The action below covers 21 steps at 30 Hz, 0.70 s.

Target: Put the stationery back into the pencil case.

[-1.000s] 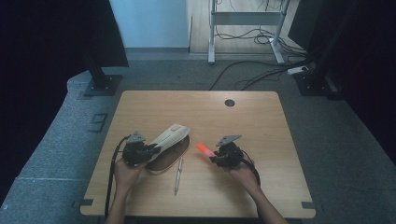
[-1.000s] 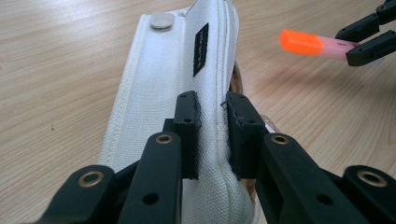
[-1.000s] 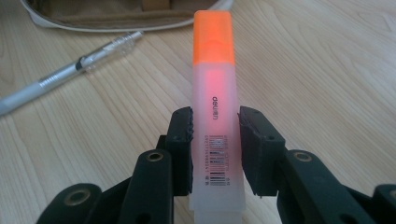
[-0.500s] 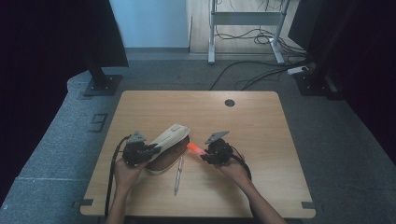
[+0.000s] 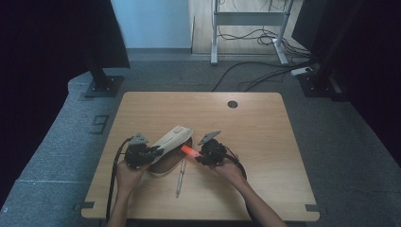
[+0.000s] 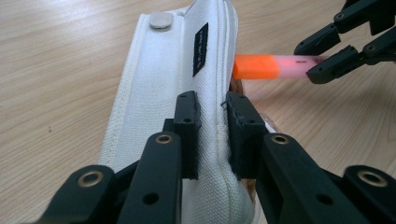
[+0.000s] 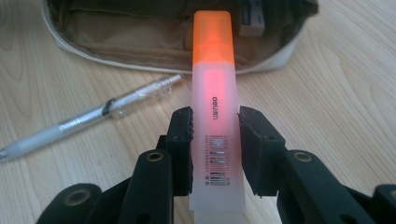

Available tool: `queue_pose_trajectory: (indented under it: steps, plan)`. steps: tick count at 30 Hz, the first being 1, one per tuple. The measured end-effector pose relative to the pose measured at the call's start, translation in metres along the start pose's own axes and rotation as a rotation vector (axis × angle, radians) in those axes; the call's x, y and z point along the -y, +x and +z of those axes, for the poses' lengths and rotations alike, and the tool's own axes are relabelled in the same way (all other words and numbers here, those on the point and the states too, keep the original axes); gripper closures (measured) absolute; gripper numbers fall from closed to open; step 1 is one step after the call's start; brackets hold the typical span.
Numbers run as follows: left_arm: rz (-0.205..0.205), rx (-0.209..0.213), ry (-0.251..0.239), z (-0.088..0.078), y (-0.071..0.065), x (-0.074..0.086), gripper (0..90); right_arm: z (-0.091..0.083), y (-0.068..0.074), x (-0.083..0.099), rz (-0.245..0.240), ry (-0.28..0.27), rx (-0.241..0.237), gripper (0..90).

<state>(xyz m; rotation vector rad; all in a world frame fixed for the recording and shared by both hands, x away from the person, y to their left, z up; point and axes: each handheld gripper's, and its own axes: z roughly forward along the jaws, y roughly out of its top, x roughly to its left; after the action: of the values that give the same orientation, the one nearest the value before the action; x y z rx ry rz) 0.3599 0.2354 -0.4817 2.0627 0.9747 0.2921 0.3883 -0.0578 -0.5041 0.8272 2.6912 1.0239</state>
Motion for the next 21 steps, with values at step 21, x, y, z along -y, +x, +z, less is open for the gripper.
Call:
queue_pose_trajectory:
  steps: [21]
  plan:
    - [0.005, 0.001, -0.003, -0.001, -0.002, -0.002, 75.8, 0.033, 0.020, -0.031, -0.067, 0.029, -0.047, 65.2]
